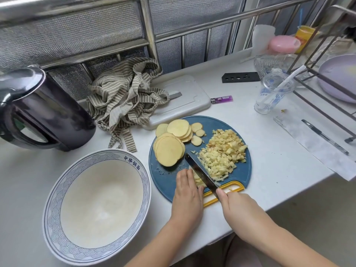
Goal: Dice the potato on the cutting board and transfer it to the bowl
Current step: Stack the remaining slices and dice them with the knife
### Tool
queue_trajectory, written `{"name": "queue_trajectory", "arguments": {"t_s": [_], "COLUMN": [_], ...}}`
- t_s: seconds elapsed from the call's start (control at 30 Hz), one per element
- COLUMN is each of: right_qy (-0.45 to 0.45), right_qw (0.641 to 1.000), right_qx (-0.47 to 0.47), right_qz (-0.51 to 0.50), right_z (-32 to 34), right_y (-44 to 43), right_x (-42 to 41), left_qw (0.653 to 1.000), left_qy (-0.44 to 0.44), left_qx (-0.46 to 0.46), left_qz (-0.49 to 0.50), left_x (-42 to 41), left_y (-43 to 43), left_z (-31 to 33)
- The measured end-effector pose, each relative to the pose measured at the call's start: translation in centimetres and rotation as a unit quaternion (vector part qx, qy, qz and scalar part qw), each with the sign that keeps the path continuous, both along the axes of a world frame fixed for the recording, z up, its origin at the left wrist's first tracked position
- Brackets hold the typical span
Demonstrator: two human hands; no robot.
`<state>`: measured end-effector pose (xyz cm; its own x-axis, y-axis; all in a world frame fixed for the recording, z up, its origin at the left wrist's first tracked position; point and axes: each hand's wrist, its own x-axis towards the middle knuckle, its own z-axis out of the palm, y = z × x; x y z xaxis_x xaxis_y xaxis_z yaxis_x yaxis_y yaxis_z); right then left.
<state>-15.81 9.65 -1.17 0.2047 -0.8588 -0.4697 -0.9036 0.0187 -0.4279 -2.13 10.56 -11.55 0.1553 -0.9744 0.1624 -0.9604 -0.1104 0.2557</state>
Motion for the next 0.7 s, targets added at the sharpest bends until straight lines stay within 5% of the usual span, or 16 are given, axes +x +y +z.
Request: {"name": "queue_trajectory", "arguments": {"t_s": [0.7], "right_qy": [0.055], "right_qw": [0.997], "right_qx": [-0.048], "right_qz": [0.009], "right_z": [-3.0], "right_y": [1.6], "right_x": [1.3], "left_qw": [1.000], "left_qy": [0.012], "left_qx": [0.012], "left_qz": [-0.006], "left_x": [0.0], "left_y": [-0.3], "left_z": [0.4]}}
